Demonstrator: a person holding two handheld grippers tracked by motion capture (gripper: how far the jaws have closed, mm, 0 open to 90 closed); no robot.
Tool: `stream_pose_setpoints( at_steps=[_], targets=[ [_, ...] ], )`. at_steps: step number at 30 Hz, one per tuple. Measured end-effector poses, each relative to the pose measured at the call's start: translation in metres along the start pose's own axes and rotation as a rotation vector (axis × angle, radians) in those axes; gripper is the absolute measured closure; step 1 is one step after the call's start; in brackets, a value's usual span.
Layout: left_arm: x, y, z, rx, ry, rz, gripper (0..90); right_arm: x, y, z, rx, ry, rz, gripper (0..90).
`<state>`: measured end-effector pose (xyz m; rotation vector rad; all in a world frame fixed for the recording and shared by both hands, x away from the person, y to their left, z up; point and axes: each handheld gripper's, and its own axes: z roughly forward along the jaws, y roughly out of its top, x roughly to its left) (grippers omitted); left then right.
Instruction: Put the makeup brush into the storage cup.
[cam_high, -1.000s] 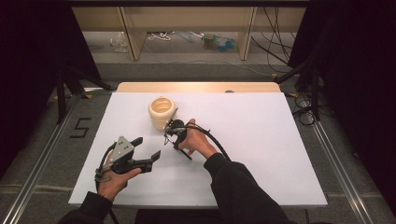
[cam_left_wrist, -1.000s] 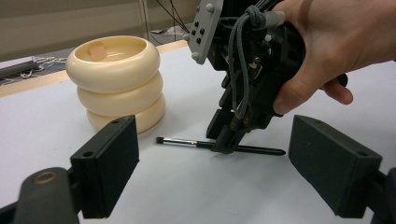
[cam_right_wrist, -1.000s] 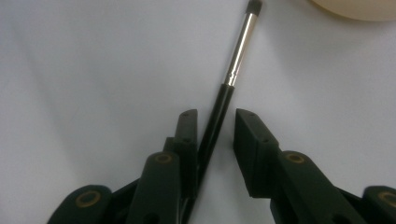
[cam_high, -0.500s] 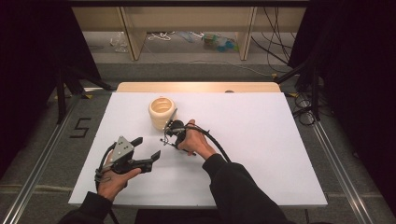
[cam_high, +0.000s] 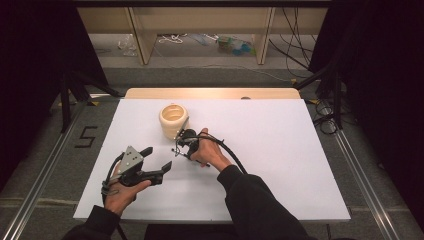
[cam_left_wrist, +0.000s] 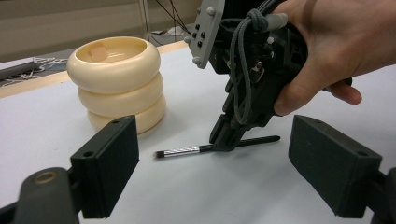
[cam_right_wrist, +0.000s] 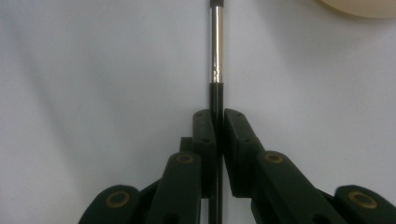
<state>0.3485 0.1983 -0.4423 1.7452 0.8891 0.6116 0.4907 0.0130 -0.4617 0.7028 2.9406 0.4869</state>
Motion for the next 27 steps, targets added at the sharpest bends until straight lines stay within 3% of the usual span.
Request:
stream_pose_setpoints(
  at_steps=[3,14,21,23,24,25,27],
  targets=[
    [0.0,0.0,0.0,0.0,0.0,0.0,16.1,0.001,0.0,-0.001,-0.013,0.023,-0.002,84.0],
    [0.0,0.0,0.0,-0.001,0.003,-0.002,16.1,-0.003,-0.002,-0.018,-0.087,0.011,0.003,84.0],
    [0.0,0.0,0.0,-0.003,0.002,-0.008,16.1,-0.006,-0.005,-0.035,-0.186,0.023,0.02,83.9],
    [0.0,0.0,0.0,-0.003,0.003,-0.004,16.1,-0.007,-0.007,-0.045,-0.252,0.029,0.021,84.0],
    [0.0,0.0,0.0,-0.003,0.003,-0.007,16.1,-0.007,-0.007,-0.045,-0.252,0.029,0.021,84.0],
    [0.0,0.0,0.0,-0.003,0.003,-0.011,16.1,-0.008,-0.008,-0.049,-0.294,0.03,0.022,84.0],
    [0.0,0.0,0.0,-0.002,0.003,-0.01,16.1,-0.008,-0.01,-0.052,-0.318,0.032,0.022,84.0]
  ],
)
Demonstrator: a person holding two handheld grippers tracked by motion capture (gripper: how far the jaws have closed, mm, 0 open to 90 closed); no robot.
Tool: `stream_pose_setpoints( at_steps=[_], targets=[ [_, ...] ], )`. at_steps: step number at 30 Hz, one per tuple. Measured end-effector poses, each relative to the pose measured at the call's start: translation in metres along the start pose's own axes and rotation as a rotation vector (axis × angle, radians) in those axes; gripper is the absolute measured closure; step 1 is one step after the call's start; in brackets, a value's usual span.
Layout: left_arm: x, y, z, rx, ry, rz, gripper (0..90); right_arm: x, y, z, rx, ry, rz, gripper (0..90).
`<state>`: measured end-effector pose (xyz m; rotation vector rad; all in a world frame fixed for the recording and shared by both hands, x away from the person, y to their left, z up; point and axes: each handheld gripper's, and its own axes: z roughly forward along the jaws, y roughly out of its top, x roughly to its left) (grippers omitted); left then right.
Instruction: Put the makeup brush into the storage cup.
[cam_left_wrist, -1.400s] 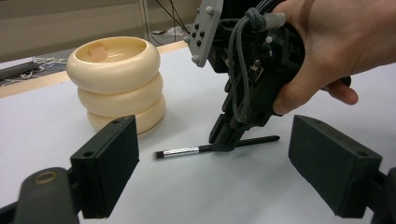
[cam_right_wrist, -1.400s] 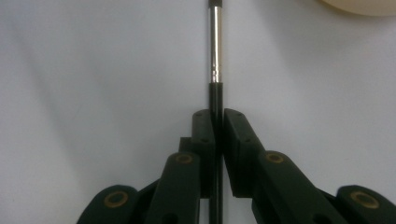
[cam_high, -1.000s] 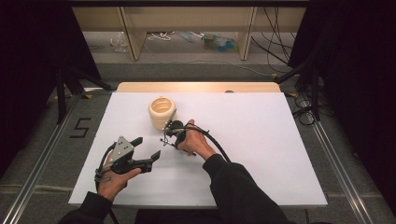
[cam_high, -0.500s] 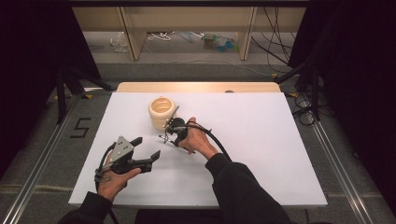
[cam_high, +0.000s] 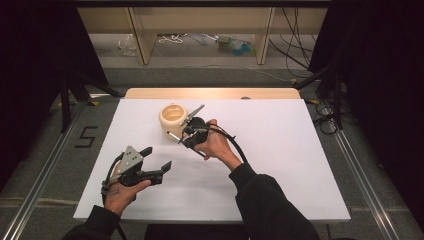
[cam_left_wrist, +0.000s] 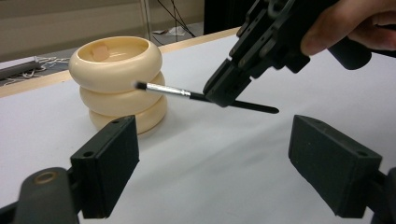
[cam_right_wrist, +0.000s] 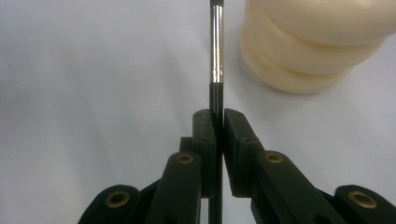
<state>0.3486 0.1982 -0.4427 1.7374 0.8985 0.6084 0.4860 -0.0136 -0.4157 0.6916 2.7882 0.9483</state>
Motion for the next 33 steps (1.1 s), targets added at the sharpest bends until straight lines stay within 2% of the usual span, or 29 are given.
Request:
stream_pose_setpoints(
  at_steps=[3,5,6,9,13,14,16,17,18,19,24,33],
  targets=[
    [0.0,0.0,0.0,0.0,0.0,0.001,16.1,0.0,-0.002,-0.011,-0.082,-0.007,0.006,83.9],
    [-0.001,0.0,0.0,0.0,-0.001,-0.011,16.1,0.0,-0.003,-0.014,-0.097,-0.008,0.003,83.9],
    [0.0,0.0,0.0,0.001,0.001,0.002,16.1,0.0,-0.004,-0.015,-0.115,-0.009,0.009,84.0],
    [0.001,0.0,0.0,-0.004,0.006,0.007,16.1,0.0,-0.008,-0.021,-0.163,-0.014,0.014,84.0],
    [0.0,0.0,0.0,0.007,0.003,0.0,16.1,-0.003,-0.016,-0.032,-0.242,-0.005,0.038,84.0],
    [0.0,0.0,-0.001,0.01,0.003,0.001,16.1,-0.003,-0.016,-0.032,-0.242,-0.005,0.038,84.0],
    [-0.001,-0.001,0.0,0.009,-0.005,-0.019,16.1,-0.003,-0.019,-0.035,-0.279,0.003,0.041,84.0],
    [-0.001,-0.001,0.0,0.006,-0.006,-0.015,16.1,-0.003,-0.02,-0.037,-0.295,0.002,0.042,84.0],
    [-0.002,-0.001,0.001,-0.002,-0.024,-0.039,16.1,-0.002,-0.022,-0.038,-0.314,-0.007,0.039,83.9],
    [-0.001,-0.001,0.001,-0.003,-0.019,-0.025,16.1,-0.002,-0.024,-0.04,-0.329,0.004,0.039,84.0],
    [0.0,-0.001,0.0,-0.001,0.005,-0.005,16.1,-0.002,-0.031,-0.045,-0.366,0.002,0.042,84.0],
    [0.0,-0.001,0.001,0.0,-0.001,-0.018,16.1,0.0,-0.045,-0.059,-0.441,0.021,0.055,84.0]
  ],
)
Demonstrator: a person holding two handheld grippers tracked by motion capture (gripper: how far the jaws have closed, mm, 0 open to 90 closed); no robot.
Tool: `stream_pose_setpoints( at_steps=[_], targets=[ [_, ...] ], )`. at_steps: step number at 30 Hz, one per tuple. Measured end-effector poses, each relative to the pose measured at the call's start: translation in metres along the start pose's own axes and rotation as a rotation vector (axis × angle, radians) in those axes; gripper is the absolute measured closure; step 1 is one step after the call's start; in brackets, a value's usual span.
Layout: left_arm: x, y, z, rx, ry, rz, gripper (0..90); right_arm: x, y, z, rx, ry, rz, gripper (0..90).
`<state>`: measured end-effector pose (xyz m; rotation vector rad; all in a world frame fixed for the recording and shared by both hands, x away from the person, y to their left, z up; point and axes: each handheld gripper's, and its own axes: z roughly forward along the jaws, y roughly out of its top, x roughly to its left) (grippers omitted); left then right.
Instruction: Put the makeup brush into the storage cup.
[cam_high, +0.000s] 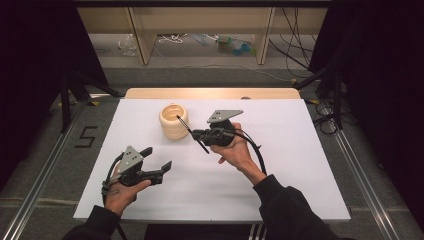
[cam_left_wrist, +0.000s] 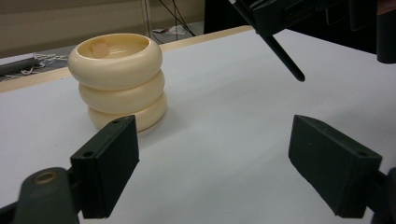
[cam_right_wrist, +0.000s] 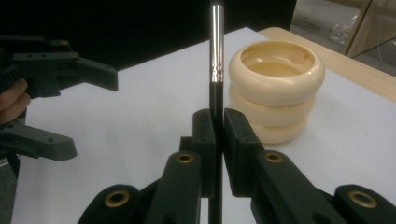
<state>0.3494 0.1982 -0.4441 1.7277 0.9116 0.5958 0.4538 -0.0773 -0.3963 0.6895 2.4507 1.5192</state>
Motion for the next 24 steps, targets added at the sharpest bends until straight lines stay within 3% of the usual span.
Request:
stream_pose_setpoints(
  at_steps=[10,11,17,20,24],
  targets=[
    [-0.002,0.0,0.003,-0.005,-0.016,-0.005,16.1,0.002,-0.007,-0.014,-0.072,0.02,0.027,84.0],
    [-0.002,0.0,0.003,-0.005,-0.018,-0.01,16.1,0.004,-0.007,-0.015,-0.088,0.041,0.045,84.0],
    [-0.007,0.002,0.004,-0.028,-0.047,-0.054,16.1,0.009,-0.011,-0.025,-0.124,0.046,0.051,84.0],
    [-0.011,0.003,0.005,-0.033,-0.052,-0.04,16.1,0.011,-0.013,-0.027,-0.137,0.063,0.06,84.0],
    [-0.017,0.006,0.006,-0.045,-0.07,-0.043,16.2,0.014,-0.012,-0.03,-0.155,0.065,0.039,84.0]
  ],
)
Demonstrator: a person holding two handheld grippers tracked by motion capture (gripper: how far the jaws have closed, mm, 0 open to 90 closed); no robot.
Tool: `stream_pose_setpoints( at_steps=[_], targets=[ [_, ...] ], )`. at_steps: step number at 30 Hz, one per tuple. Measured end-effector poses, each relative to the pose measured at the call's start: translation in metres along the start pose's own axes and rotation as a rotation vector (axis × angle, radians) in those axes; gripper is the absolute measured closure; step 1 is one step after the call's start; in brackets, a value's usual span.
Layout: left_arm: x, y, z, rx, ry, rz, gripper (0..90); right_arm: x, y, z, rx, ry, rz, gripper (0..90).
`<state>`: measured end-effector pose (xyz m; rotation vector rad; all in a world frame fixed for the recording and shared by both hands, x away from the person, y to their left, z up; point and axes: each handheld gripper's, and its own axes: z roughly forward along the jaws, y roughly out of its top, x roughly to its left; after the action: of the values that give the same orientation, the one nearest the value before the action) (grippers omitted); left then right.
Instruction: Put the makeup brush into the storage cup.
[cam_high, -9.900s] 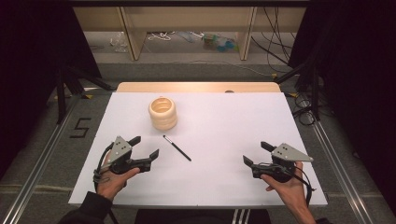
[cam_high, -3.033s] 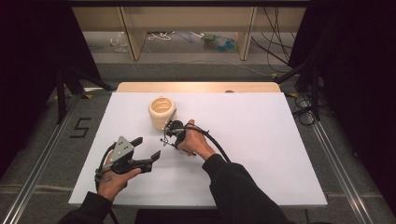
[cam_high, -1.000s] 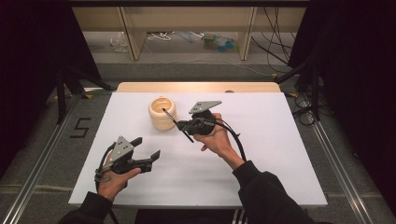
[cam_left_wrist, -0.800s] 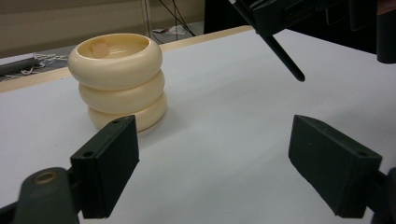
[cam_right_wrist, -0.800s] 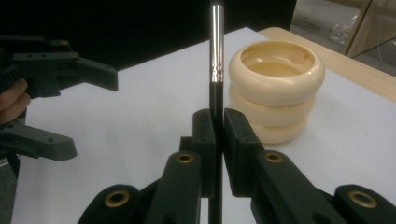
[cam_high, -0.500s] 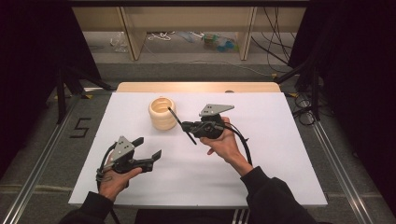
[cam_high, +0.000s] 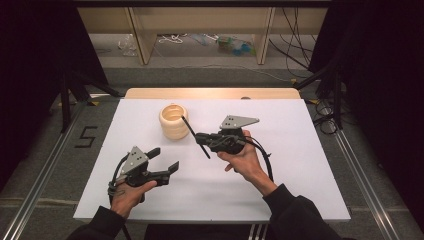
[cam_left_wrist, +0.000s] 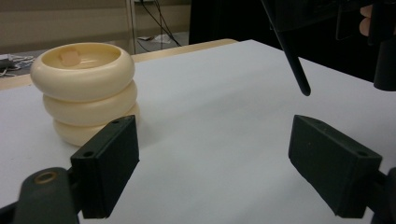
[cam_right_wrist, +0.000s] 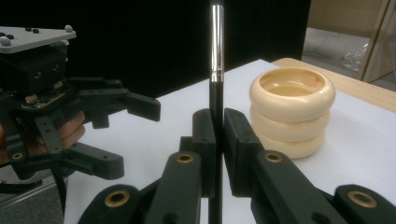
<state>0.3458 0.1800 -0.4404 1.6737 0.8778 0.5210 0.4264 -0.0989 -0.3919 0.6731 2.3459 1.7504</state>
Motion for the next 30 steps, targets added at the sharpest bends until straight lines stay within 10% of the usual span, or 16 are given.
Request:
stream_pose_setpoints(
  at_steps=[30],
  targets=[
    [-0.028,0.005,0.015,-0.038,-0.142,-0.074,27.5,0.024,-0.007,0.007,-0.027,0.082,0.021,84.0]
  ],
)
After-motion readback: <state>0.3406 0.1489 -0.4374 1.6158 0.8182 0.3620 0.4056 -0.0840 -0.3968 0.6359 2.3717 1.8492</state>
